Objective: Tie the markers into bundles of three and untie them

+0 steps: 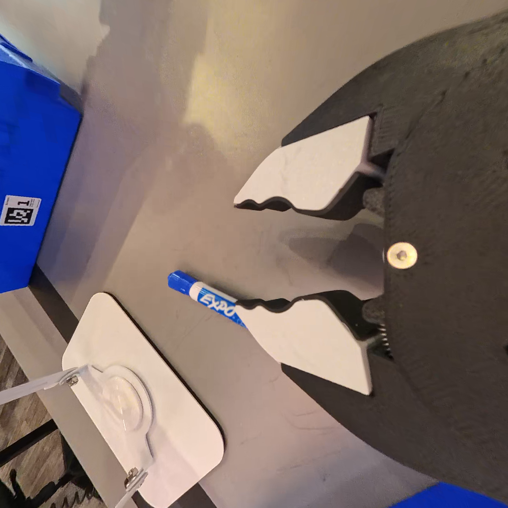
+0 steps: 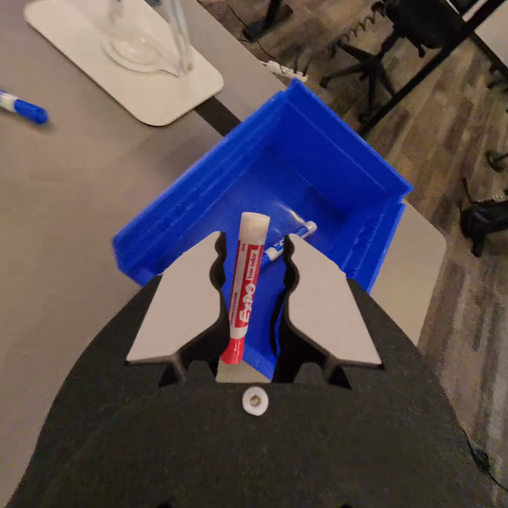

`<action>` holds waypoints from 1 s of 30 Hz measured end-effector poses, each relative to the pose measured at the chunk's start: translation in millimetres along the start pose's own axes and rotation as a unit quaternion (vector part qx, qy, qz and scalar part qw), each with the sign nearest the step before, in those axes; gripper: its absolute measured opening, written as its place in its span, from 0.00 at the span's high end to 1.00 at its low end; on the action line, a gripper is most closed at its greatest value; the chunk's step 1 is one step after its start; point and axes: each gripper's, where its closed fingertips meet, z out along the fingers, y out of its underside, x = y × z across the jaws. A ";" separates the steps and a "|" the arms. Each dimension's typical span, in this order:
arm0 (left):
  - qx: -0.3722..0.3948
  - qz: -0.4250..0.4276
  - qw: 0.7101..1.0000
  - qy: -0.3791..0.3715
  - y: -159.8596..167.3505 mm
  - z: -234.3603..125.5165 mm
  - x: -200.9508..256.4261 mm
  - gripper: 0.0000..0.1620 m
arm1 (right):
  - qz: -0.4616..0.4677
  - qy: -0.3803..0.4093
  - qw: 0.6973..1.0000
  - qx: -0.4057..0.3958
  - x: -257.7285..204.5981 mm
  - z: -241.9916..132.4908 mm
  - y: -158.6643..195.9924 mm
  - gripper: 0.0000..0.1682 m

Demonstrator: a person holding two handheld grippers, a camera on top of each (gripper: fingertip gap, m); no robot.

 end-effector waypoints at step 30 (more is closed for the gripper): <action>0.060 -0.068 0.991 -0.097 -8.8 -62.6 -55.1 0.62 | -0.158 -0.101 0.980 0.062 -132.5 11.2 -115.0 0.90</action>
